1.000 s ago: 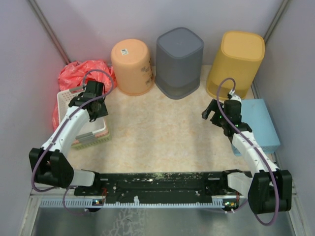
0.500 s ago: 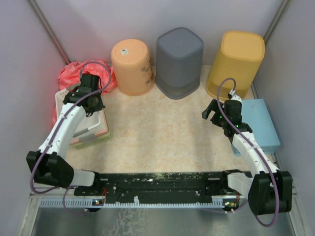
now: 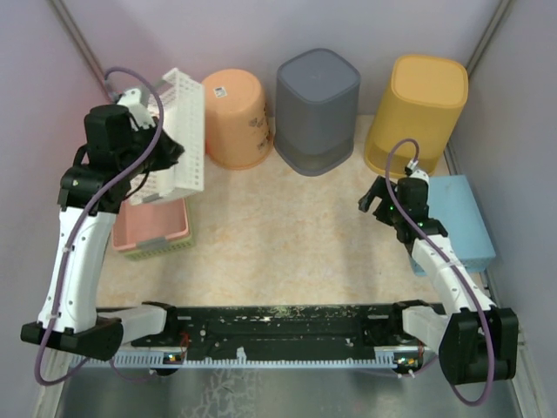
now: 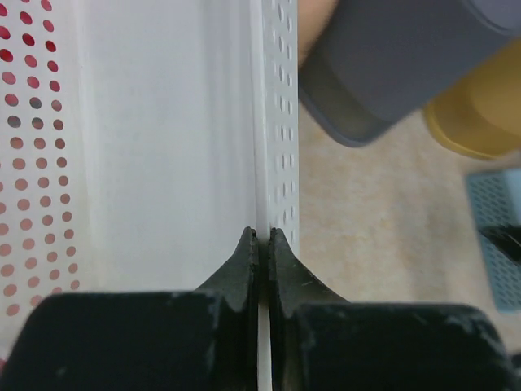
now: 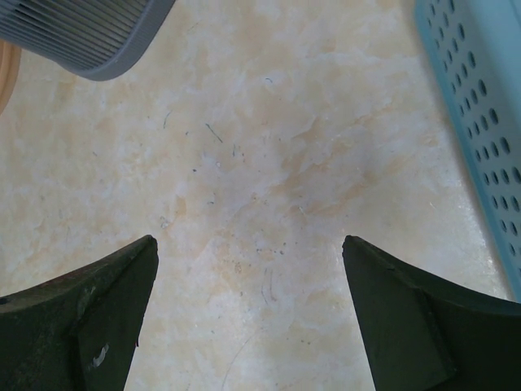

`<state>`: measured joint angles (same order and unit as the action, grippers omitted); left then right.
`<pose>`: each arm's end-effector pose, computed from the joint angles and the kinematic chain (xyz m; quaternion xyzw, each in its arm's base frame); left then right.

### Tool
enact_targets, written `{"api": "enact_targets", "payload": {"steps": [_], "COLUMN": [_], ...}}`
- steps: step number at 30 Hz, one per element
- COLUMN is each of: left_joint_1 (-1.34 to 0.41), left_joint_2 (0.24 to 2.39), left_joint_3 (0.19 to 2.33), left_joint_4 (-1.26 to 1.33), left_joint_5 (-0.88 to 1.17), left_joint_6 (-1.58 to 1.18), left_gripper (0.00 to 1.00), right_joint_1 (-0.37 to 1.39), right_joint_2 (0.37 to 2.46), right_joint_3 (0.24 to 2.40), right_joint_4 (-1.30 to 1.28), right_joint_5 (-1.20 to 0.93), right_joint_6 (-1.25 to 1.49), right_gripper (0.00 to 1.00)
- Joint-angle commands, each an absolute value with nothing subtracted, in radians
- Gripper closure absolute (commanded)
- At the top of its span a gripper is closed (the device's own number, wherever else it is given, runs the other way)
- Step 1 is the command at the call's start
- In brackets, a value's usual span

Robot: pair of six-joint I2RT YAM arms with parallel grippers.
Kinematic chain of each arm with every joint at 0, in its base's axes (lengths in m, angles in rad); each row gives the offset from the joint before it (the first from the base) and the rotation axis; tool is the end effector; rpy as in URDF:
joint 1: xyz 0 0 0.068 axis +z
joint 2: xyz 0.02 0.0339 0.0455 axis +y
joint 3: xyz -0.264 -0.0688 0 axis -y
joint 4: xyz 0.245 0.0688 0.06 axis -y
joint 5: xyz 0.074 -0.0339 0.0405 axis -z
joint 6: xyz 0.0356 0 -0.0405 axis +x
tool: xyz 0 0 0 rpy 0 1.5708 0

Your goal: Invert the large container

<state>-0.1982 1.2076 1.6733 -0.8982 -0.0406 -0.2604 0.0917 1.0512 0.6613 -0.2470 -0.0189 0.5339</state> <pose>0.2137 -0.0414 0.4780 -0.0371 0.8414 -0.1058 0.5286 0.2254 0.0214 0.2399 0.1917 0.8721 0.1465 0.4257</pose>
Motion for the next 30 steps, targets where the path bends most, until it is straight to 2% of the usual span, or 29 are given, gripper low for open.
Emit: {"api": "enact_targets", "payload": {"steps": [1,4,9,17,23,30], "left_joint_1": [-0.300,-0.456,-0.553,-0.566,-0.571,-0.571], "left_joint_2": [1.200,1.188,1.187,1.208,1.272,1.404], "left_joint_3": [1.617,1.519,1.328,1.108,0.883,0.730], "left_joint_4": [-0.710,-0.502,-0.183,0.125,0.609,0.972], "left_joint_5": [0.310,0.353,0.465,0.637,0.758,0.782], "left_joint_6": [-0.409,-0.521,-0.742,-0.986,-1.282,-1.496], "left_gripper": [1.00,1.00,1.00,1.00,1.00,1.00], "right_joint_1": [0.097,0.075,0.034,0.022,0.023,0.023], "right_joint_2": [0.977,0.948,0.885,0.786,0.791,0.804], "right_joint_3": [0.749,0.793,0.865,0.910,0.893,0.889], "right_joint_4": [-0.291,-0.332,-0.371,-0.389,-0.383,-0.377], "right_joint_5": [0.074,0.090,0.106,0.212,0.193,0.169], "right_joint_6": [0.508,0.510,0.536,0.524,0.533,0.528], "right_gripper": [0.05,0.04,0.04,0.05,0.05,0.05]}}
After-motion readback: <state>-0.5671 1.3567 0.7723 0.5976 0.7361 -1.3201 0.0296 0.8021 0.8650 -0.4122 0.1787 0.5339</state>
